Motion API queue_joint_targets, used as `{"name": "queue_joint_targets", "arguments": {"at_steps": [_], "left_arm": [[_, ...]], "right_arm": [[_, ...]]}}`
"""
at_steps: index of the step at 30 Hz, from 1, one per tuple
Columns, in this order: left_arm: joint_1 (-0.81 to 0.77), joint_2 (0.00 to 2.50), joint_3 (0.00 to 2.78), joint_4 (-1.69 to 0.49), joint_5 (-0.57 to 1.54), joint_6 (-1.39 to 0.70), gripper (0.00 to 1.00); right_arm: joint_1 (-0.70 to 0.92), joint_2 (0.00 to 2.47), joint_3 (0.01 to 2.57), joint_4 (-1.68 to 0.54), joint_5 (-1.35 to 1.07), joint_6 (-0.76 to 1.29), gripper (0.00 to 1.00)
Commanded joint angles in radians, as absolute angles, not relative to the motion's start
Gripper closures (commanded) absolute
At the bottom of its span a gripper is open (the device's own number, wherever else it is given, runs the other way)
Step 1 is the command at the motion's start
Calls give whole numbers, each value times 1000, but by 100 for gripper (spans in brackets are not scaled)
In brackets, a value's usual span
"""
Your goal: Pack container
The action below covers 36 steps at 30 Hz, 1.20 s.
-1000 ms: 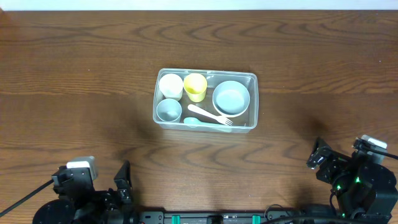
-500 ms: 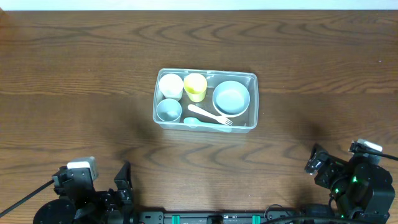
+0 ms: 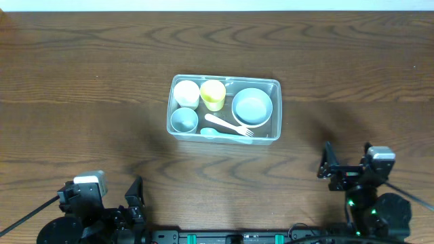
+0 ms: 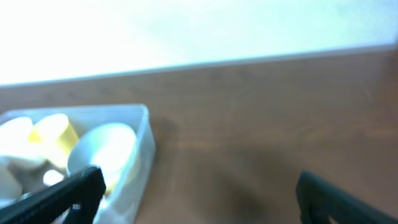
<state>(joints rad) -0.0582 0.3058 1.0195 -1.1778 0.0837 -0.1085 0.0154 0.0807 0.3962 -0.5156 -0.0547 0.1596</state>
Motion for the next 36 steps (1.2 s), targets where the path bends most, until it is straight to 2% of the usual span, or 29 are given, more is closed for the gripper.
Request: {"name": "queue_joint_targets", "arguments": {"at_steps": [1, 8, 12, 14, 20, 36], "left_arm": [[-59, 305, 1018, -1177, 97, -121, 2], [-59, 305, 1018, -1177, 96, -121, 2], [-59, 305, 1018, -1177, 97, -121, 2], [-59, 305, 1018, -1177, 96, -121, 2], [-59, 305, 1018, -1177, 96, -121, 2], [-59, 305, 1018, -1177, 96, -121, 2]], "right_arm": [[27, 2, 290, -396, -133, 107, 1], [28, 5, 120, -28, -131, 0, 1], [28, 5, 42, 86, -109, -36, 1], [28, 5, 11, 99, -97, -36, 1], [48, 5, 6, -73, -89, -52, 1], [56, 6, 6, -67, -86, -42, 1]]}}
